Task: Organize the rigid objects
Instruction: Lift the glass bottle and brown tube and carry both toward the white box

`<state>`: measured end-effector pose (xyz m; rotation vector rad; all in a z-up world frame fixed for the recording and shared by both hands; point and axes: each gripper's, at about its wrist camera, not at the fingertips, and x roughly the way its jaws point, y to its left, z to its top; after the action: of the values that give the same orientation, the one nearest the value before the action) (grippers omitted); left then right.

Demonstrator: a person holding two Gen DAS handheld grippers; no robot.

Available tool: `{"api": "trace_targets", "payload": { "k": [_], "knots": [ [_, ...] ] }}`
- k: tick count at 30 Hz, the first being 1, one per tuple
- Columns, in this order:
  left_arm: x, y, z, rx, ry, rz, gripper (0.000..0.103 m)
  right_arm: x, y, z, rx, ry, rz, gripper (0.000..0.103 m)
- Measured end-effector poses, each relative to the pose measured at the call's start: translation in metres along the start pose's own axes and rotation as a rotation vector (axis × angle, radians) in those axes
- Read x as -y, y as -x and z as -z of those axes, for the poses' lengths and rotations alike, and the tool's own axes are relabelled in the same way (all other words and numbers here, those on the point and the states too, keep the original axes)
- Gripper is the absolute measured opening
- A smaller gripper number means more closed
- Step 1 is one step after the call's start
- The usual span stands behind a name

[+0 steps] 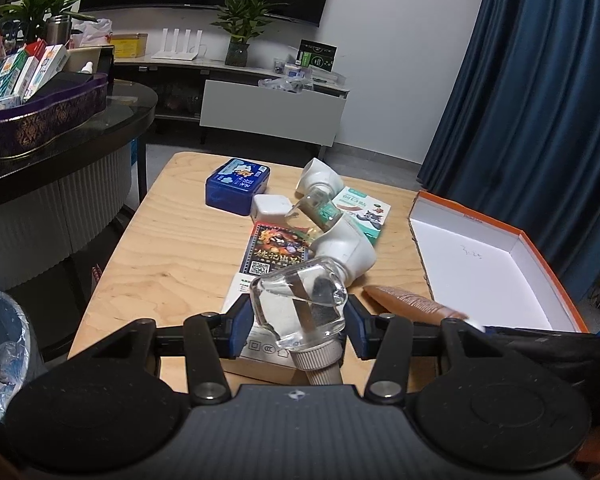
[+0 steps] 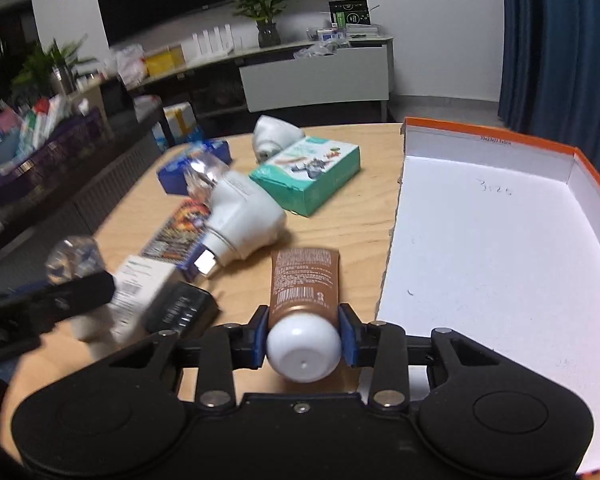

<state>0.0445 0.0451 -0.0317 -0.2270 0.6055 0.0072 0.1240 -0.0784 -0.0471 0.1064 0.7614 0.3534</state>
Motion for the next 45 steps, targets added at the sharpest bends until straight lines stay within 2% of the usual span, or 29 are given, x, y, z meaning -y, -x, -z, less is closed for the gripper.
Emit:
{"api": "trace_targets", "payload": {
  "k": [5, 13, 14, 15, 16, 18, 19, 20, 21, 22, 23, 28, 31, 34, 36, 37, 38, 39, 41, 45],
  "knots": [
    [0.008, 0.007, 0.0, 0.001, -0.009, 0.01, 0.049, 0.015, 0.024, -0.006, 0.016, -0.108, -0.103, 0.043],
    [0.024, 0.015, -0.002, 0.012, -0.045, 0.037, 0.049, 0.016, 0.048, -0.006, 0.119, -0.042, -0.076, 0.042],
    [0.025, 0.015, -0.002, 0.013, -0.049, 0.037, 0.049, 0.015, 0.05, -0.006, 0.127, -0.03, -0.07, 0.038],
    [0.027, 0.016, -0.001, 0.015, -0.051, 0.038, 0.049, 0.014, 0.051, -0.006, 0.134, -0.017, -0.068, 0.026],
    [0.027, 0.016, -0.001, 0.015, -0.051, 0.038, 0.049, 0.014, 0.052, -0.006, 0.137, -0.009, -0.07, 0.001],
    [0.026, 0.016, -0.001, 0.014, -0.047, 0.036, 0.049, 0.012, 0.051, -0.008, 0.137, 0.0, -0.063, 0.001],
    [0.025, 0.015, -0.001, 0.013, -0.044, 0.034, 0.049, 0.011, 0.047, -0.01, 0.115, 0.019, -0.062, 0.003],
    [0.023, 0.015, -0.001, 0.012, -0.042, 0.032, 0.049, 0.01, 0.04, -0.011, 0.087, 0.024, -0.064, 0.01],
    [0.022, 0.014, -0.001, 0.011, -0.038, 0.032, 0.049, 0.011, 0.034, -0.011, 0.078, 0.016, -0.071, 0.021],
    [0.021, 0.013, -0.001, 0.012, -0.035, 0.031, 0.049, 0.011, 0.028, -0.012, 0.069, 0.015, -0.065, 0.047],
    [0.019, 0.012, -0.001, 0.011, -0.031, 0.029, 0.049, 0.011, 0.02, -0.013, 0.056, 0.017, -0.056, 0.066],
    [0.01, 0.004, -0.001, -0.007, -0.005, 0.034, 0.049, 0.007, -0.021, -0.032, 0.002, 0.015, 0.014, 0.084],
    [0.007, -0.004, -0.002, -0.02, 0.006, 0.034, 0.049, 0.007, -0.054, -0.048, -0.058, -0.012, 0.071, 0.084],
    [0.005, -0.01, -0.006, -0.031, 0.007, 0.025, 0.049, 0.008, -0.083, -0.059, -0.129, -0.064, 0.089, 0.086],
    [0.005, -0.015, -0.01, -0.036, 0.007, 0.021, 0.049, 0.002, -0.091, -0.064, -0.139, -0.062, 0.153, 0.086],
    [0.004, -0.017, -0.012, -0.04, 0.007, 0.016, 0.049, -0.001, -0.094, -0.066, -0.141, -0.065, 0.163, 0.075],
    [0.005, -0.02, -0.014, -0.047, 0.008, 0.015, 0.049, -0.004, -0.095, -0.066, -0.131, -0.054, 0.151, 0.054],
    [0.005, -0.022, -0.014, -0.052, 0.009, 0.015, 0.049, -0.008, -0.094, -0.066, -0.125, -0.037, 0.155, 0.049],
    [0.005, -0.025, -0.018, -0.058, 0.004, 0.013, 0.049, -0.009, -0.09, -0.064, -0.113, -0.02, 0.138, 0.046],
    [0.005, -0.026, -0.025, -0.059, -0.004, 0.012, 0.049, 0.001, -0.063, -0.06, -0.068, -0.053, 0.051, 0.046]
  ]
}}
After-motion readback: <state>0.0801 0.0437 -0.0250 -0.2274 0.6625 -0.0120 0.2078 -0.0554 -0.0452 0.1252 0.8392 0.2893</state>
